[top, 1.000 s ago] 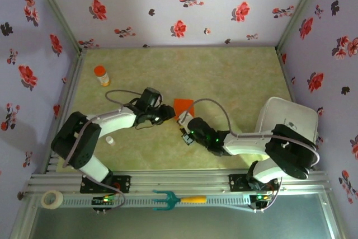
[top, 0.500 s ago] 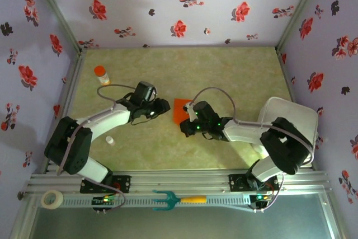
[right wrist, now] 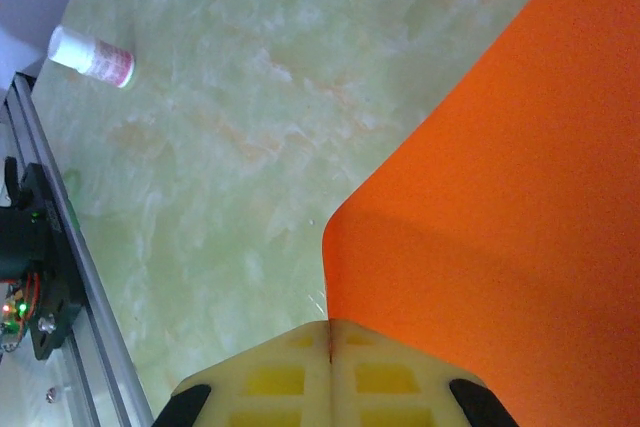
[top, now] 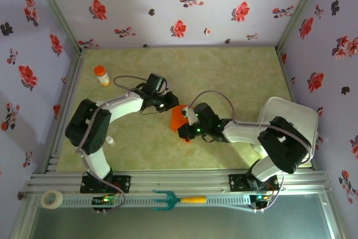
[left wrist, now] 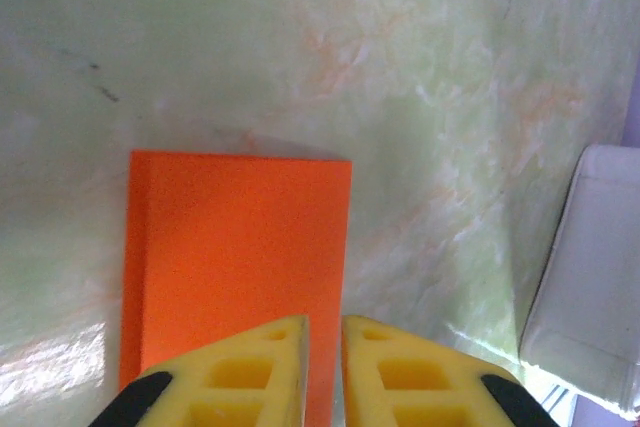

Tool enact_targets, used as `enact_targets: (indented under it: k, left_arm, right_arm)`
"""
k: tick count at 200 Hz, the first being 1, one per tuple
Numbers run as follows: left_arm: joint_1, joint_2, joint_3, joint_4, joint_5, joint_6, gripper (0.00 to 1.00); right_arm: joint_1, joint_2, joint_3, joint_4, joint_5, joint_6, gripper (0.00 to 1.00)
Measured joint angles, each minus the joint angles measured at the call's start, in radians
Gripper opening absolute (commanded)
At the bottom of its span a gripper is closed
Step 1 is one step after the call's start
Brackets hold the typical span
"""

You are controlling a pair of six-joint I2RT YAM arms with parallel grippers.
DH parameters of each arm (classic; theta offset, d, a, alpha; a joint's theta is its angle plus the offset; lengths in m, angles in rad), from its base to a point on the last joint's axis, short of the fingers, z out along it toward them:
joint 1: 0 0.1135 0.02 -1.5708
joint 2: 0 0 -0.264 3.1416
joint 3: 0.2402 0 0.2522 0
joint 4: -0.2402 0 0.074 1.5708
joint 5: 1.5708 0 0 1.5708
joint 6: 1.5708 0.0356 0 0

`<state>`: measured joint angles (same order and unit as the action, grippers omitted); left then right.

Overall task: Fold a paper plane with a square sheet of paper (pick it up from the middle)
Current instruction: Third fold the triangle at the center of the table.

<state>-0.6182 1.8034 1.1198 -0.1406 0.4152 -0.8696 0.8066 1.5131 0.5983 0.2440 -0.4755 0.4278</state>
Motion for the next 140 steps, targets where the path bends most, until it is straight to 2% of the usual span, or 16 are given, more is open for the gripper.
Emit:
enact_targets:
  k: [75,140]
  left_arm:
    - [-0.026,0.19,0.076,-0.02,0.034,0.039,0.13]
    - [-0.025,0.203,0.069,-0.004,0.043,0.039,0.12]
  right_arm:
    - [0.0,0.0,-0.011,0.027,0.004,0.0,0.0]
    - [-0.025,0.008,-0.011,-0.021,0.071,0.0,0.0]
